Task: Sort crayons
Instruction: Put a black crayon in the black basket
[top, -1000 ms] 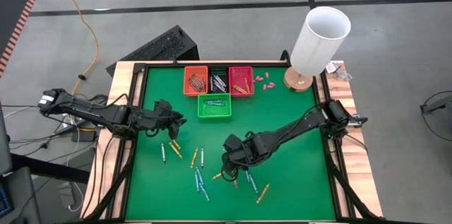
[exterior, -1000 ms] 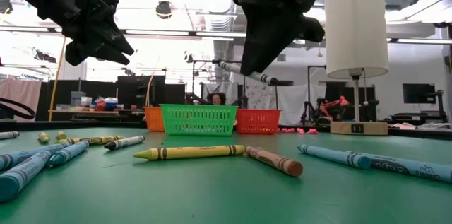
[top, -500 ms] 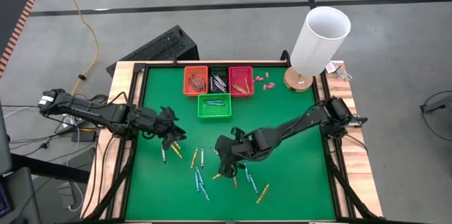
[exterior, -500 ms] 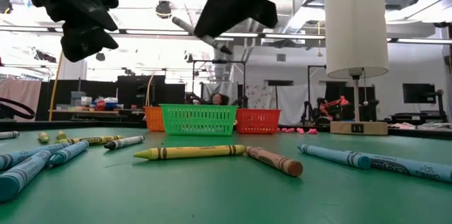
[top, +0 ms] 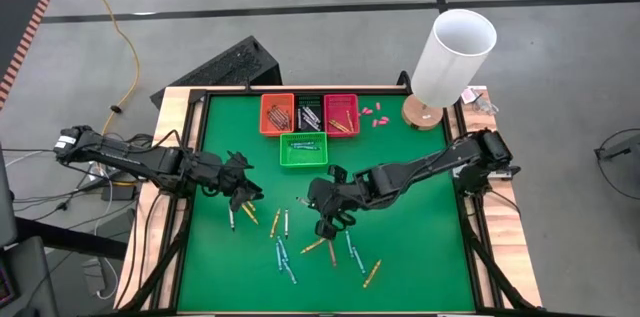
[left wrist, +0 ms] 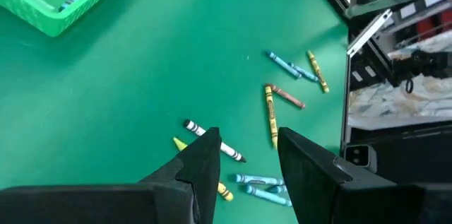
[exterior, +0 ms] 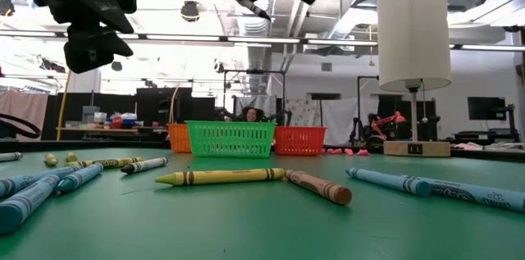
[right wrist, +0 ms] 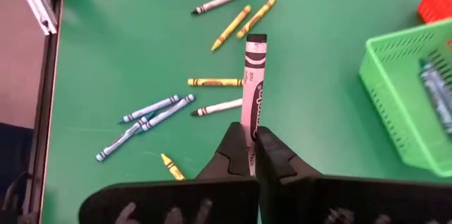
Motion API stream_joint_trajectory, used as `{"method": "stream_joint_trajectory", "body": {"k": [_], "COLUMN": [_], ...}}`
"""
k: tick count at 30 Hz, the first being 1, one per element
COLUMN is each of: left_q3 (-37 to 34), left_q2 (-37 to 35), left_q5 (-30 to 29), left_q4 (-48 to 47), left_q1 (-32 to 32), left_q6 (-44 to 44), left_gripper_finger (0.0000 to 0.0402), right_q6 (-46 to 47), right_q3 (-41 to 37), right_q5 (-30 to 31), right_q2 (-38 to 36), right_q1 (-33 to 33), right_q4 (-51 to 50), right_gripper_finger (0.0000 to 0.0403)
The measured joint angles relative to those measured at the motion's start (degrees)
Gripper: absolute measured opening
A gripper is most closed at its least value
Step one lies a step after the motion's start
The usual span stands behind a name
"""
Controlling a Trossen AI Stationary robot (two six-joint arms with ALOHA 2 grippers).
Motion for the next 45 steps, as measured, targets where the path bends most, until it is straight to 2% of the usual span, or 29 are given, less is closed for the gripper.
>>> {"method": "stream_joint_trajectory", "body": {"k": [10,22,26,34,38,45], "left_q3": [0.0,0.0,0.0,0.0,0.0,0.0], "left_q2": [0.0,0.0,0.0,0.0,0.0,0.0], "left_q5": [1.0,0.0,-1.7,-7.6,-11.2,-24.6], "left_q4": [0.0,0.0,0.0,0.0,0.0,0.0], "left_q1": [0.0,0.0,0.0,0.0,0.0,0.0], "left_q6": [-3.1,-4.7,-5.0,-5.2,-4.5,-3.3], "left_gripper_finger": [0.0131,0.0131,0.0131,0.0131,0.0131,0.0131], "right_q6": [-5.0,-9.4,-10.7,-14.0,-18.8,-25.5], "right_q3": [0.0,0.0,0.0,0.0,0.0,0.0], "right_q5": [-0.1,-4.7,-8.3,-8.7,-8.7,-7.5], "right_q2": [-2.4,-2.4,-2.4,-2.4,-2.4,-2.4], "right_q1": [-6.2,-13.4,-15.0,-16.8,-16.8,-18.6], "right_q4": [0.2,0.2,0.2,1.0,5.2,20.6], "right_gripper_finger": [0.0002,0.0002,0.0002,0.0002,0.0002,0.0002]}}
